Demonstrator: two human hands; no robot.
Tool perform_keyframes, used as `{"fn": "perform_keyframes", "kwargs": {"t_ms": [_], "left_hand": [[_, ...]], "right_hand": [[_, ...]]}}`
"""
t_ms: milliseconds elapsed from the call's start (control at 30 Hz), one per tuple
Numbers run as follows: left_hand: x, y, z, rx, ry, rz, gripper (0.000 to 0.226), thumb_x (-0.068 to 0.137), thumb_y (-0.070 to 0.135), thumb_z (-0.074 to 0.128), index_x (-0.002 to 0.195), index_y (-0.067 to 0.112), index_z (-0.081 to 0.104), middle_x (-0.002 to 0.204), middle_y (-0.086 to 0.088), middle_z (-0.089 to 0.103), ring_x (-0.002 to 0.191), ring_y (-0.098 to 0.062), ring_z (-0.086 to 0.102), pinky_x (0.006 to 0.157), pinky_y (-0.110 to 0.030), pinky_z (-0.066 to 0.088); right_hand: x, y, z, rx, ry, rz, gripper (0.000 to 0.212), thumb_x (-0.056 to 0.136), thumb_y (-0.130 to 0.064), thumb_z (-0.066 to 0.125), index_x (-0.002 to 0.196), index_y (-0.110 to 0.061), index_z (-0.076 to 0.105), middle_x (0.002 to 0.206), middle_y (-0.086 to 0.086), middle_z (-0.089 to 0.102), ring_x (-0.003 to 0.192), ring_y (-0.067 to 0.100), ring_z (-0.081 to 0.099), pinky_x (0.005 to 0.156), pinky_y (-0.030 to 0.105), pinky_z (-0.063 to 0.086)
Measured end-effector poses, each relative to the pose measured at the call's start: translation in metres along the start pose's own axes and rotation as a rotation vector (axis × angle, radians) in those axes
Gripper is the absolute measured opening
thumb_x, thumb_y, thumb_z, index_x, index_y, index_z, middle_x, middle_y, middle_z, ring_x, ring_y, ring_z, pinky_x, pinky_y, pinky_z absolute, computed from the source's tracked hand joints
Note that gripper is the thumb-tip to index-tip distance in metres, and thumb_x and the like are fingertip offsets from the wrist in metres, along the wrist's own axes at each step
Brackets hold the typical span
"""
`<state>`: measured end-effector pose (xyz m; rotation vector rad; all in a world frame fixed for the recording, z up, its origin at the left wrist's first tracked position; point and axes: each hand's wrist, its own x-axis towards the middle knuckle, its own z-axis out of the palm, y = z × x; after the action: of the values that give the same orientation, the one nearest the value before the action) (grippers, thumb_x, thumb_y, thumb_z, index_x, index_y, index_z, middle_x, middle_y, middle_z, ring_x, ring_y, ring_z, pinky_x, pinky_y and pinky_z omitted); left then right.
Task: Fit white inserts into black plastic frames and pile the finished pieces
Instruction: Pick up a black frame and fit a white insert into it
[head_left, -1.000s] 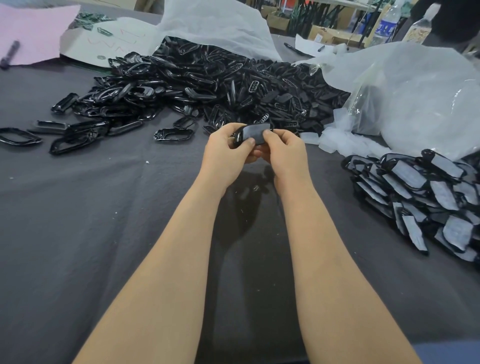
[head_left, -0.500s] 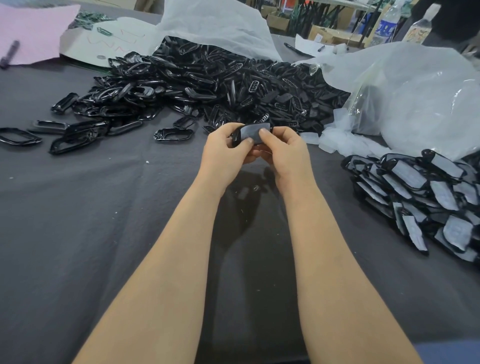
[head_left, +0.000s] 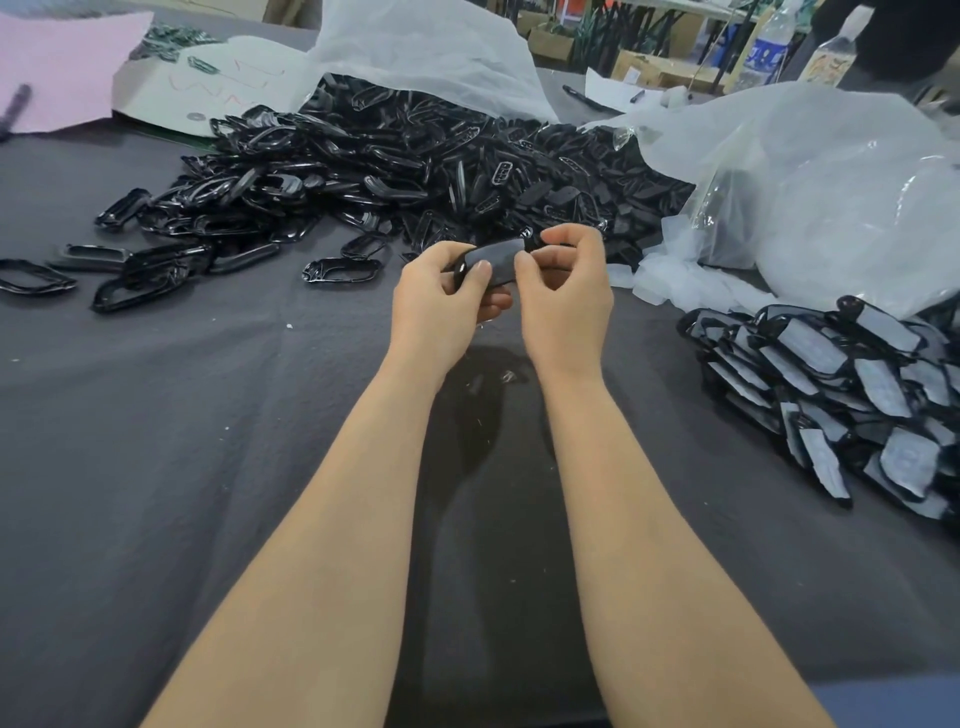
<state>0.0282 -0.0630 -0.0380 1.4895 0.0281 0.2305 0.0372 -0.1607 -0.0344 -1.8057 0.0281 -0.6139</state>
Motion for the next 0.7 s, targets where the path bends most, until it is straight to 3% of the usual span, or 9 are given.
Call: {"fn": "perform_keyframes", "kwargs": {"t_ms": [200, 333, 567, 700], "left_hand": [[0.002, -0.003, 0.001, 0.115, 0.03, 0.088, 0.01, 0.097, 0.007, 0.054, 0.098, 0.016, 0.059, 0.077, -0.001, 0.07, 0.065, -0.006, 0.069, 0.066, -0.022, 0.057], [0.0, -0.003, 0.001, 0.185, 0.049, 0.169, 0.009, 0.097, 0.007, 0.055, 0.102, 0.013, 0.059, 0.078, 0.004, 0.069, 0.066, -0.001, 0.069, 0.064, -0.015, 0.054], [-0.002, 0.002, 0.002, 0.219, 0.082, 0.229, 0.009, 0.097, 0.006, 0.054, 0.103, 0.011, 0.059, 0.077, 0.014, 0.062, 0.064, 0.011, 0.063, 0.059, -0.007, 0.048], [-0.003, 0.005, 0.001, 0.217, 0.127, 0.223, 0.012, 0.096, 0.005, 0.054, 0.099, 0.016, 0.058, 0.076, 0.013, 0.063, 0.066, 0.008, 0.064, 0.061, -0.01, 0.05]], "right_hand": [[-0.002, -0.003, 0.004, -0.084, 0.009, -0.009, 0.014, 0.088, -0.008, 0.062, 0.101, -0.007, 0.061, 0.107, 0.007, 0.059, 0.074, 0.006, 0.054, 0.075, 0.013, 0.045], [-0.003, -0.006, 0.007, -0.05, 0.029, 0.038, 0.01, 0.089, -0.01, 0.063, 0.099, -0.01, 0.06, 0.109, 0.008, 0.058, 0.08, 0.01, 0.056, 0.081, 0.019, 0.048], [-0.004, -0.008, 0.007, -0.051, 0.055, -0.044, 0.003, 0.091, -0.011, 0.061, 0.091, -0.01, 0.058, 0.103, 0.006, 0.055, 0.078, 0.008, 0.052, 0.072, 0.01, 0.043], [-0.01, -0.012, 0.011, -0.069, 0.04, -0.172, 0.006, 0.092, -0.006, 0.057, 0.088, -0.009, 0.054, 0.089, 0.006, 0.057, 0.073, 0.011, 0.052, 0.068, 0.013, 0.042]]}}
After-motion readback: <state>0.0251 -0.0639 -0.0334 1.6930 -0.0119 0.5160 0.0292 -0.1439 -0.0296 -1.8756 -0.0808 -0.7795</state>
